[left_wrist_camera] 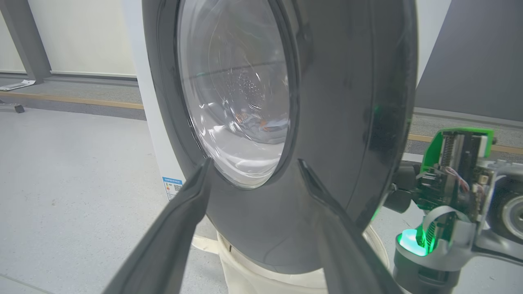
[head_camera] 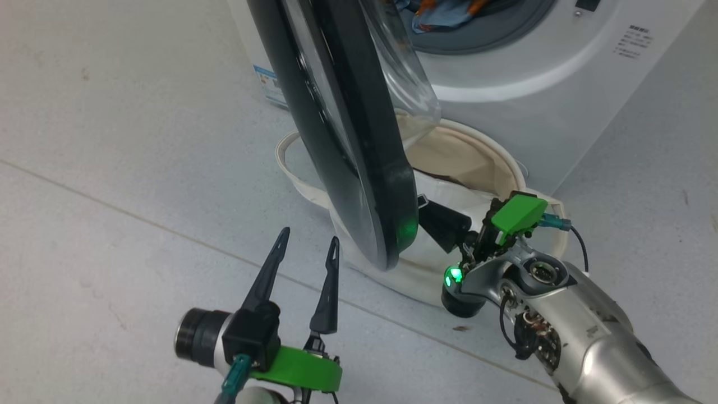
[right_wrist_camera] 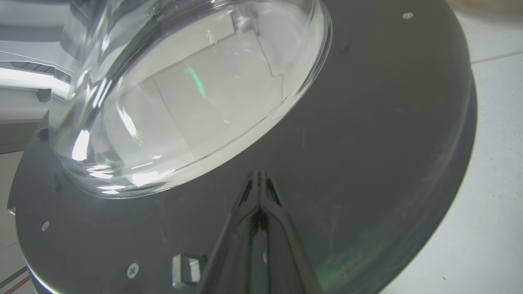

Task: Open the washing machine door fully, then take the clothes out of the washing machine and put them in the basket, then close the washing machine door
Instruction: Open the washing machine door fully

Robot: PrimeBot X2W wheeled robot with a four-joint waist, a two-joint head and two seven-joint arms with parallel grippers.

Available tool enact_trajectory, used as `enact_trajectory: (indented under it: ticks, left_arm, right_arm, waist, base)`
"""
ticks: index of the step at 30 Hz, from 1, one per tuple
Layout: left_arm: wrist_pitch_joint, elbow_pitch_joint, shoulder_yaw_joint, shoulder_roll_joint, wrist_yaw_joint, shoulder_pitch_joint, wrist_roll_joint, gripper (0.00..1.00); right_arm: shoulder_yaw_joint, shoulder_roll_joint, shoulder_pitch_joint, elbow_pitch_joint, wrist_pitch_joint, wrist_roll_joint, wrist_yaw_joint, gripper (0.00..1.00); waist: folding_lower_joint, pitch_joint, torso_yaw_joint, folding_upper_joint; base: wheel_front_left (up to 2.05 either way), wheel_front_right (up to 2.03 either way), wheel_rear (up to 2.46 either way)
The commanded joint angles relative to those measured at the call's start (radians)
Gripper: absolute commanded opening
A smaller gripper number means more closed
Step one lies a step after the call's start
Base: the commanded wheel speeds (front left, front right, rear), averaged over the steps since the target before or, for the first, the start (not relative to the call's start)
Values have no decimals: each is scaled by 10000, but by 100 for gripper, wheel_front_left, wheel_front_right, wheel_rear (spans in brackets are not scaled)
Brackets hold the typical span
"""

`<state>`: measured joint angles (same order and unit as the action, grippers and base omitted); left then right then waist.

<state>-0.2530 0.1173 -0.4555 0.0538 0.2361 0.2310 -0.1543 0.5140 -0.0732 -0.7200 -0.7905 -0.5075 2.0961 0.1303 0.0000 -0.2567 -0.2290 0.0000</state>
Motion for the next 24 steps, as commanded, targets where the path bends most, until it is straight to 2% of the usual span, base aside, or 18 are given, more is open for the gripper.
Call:
enact_trajectory:
  ticks: [1,4,8,14,18,21,24]
  left_arm:
    - [-87,-356,415,74,-31,-18,-46,100]
    - [-87,-345,473,75,-59,-71,-40,100]
    - [-88,-324,632,123,-108,-202,-42,100]
    - [-88,-318,898,265,-178,-445,-54,100]
    - [-88,-315,1046,388,-208,-607,-41,100]
    - [-88,-314,1158,451,-209,-729,-59,100]
    - [-88,-306,1215,496,-242,-828,-70,100]
  right_arm:
    - [-31,105,-25,274,209,6,4,0]
    - [-140,-58,-10,397,535,-242,4,0]
    - [-151,-491,137,1077,1773,-1562,4,0]
    - [484,-1284,591,2765,4737,-4971,4,0]
    - [1476,-2039,864,3603,6707,-7699,4,0]
    - [1959,-2476,971,3432,7476,-9786,4,0]
    - [1628,-2386,1248,3252,7659,-11294,4,0]
  waist:
    - [0,103,74,0]
    - [0,213,125,0]
    - [0,476,304,0]
    - [0,864,708,0]
    - [0,1056,945,0]
    - [0,1176,1147,0]
    - [0,1287,1303,0]
  base:
    - [0,0,0]
    - [0,0,0]
    - [0,0,0]
    - [0,0,0]
    - [0,0,0]
    - [0,0,0]
    - [0,0,0]
